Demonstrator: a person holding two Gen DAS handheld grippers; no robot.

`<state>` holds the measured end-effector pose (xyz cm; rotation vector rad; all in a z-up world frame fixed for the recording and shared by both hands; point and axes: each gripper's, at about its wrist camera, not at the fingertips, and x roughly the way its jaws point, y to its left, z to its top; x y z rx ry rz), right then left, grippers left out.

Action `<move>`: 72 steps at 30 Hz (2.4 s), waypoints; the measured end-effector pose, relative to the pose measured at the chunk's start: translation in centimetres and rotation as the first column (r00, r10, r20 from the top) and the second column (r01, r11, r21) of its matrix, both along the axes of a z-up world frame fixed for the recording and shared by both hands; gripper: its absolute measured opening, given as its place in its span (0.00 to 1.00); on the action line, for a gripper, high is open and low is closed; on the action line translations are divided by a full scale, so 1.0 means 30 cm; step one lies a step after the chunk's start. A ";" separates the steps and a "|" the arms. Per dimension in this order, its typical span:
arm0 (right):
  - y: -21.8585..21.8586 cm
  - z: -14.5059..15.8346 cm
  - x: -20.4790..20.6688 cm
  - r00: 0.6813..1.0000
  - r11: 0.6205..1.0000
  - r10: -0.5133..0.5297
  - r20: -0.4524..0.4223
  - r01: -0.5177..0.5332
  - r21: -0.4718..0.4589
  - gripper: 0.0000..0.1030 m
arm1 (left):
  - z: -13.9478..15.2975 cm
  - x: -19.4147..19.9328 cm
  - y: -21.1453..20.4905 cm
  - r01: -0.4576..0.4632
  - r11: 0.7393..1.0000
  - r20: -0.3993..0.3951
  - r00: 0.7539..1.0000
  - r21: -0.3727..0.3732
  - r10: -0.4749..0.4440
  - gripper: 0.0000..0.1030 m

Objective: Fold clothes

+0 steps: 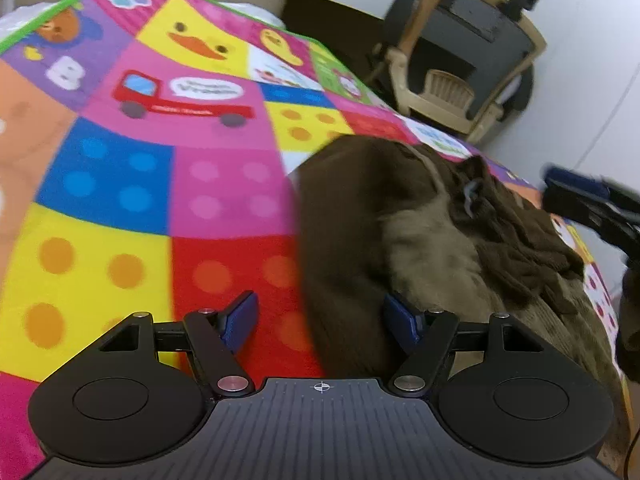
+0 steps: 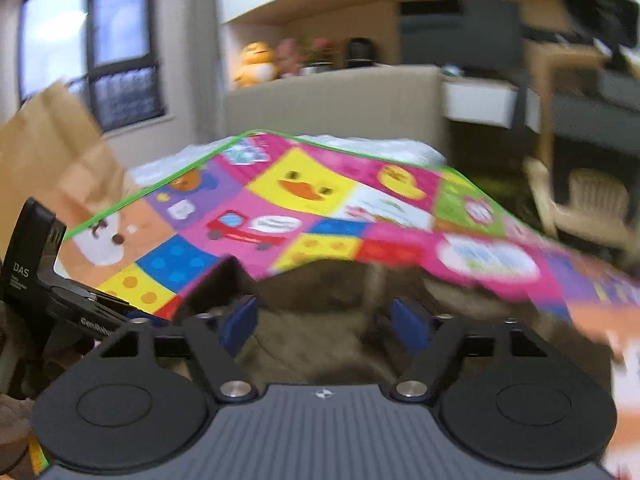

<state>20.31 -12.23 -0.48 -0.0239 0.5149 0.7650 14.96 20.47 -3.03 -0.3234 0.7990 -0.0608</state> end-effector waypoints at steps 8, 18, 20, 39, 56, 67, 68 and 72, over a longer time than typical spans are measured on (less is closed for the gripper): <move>-0.250 -0.214 0.039 0.952 0.957 -0.123 -0.279 0.189 0.221 0.94 | 0.002 0.034 -0.102 0.067 0.982 -0.009 0.998 0.178 -0.067 0.15; -0.246 -0.243 0.028 0.954 0.957 -0.121 -0.273 0.185 0.224 0.94 | 0.205 0.086 -0.120 -0.191 0.547 0.262 0.963 0.815 -0.054 0.17; -0.248 -0.244 0.030 0.954 0.956 -0.118 -0.277 0.185 0.227 0.95 | 0.247 0.093 -0.079 -0.252 0.535 0.301 0.954 0.806 -0.004 0.57; -0.239 -0.244 0.027 0.955 0.959 -0.111 -0.276 0.176 0.223 0.97 | -0.020 0.113 0.382 -0.511 0.467 -0.281 0.833 -0.722 0.477 0.92; -0.251 -0.253 0.030 0.952 0.950 -0.103 -0.287 0.180 0.255 0.98 | 0.286 0.240 -0.015 -0.315 0.945 0.382 0.887 0.092 0.258 0.06; -0.250 -0.218 0.017 0.963 0.953 -0.135 -0.234 0.192 0.236 0.99 | 0.102 0.206 -0.528 0.332 0.807 0.169 0.872 0.488 -0.460 0.56; -0.245 -0.195 0.017 0.968 0.957 -0.144 -0.204 0.188 0.220 0.99 | 0.095 0.211 -0.532 0.340 0.796 0.153 0.871 0.500 -0.468 0.58; -0.203 -0.105 0.087 0.979 0.975 -0.149 -0.138 0.169 0.145 0.85 | 0.088 0.180 -0.526 0.357 0.771 0.128 0.864 0.527 -0.488 0.83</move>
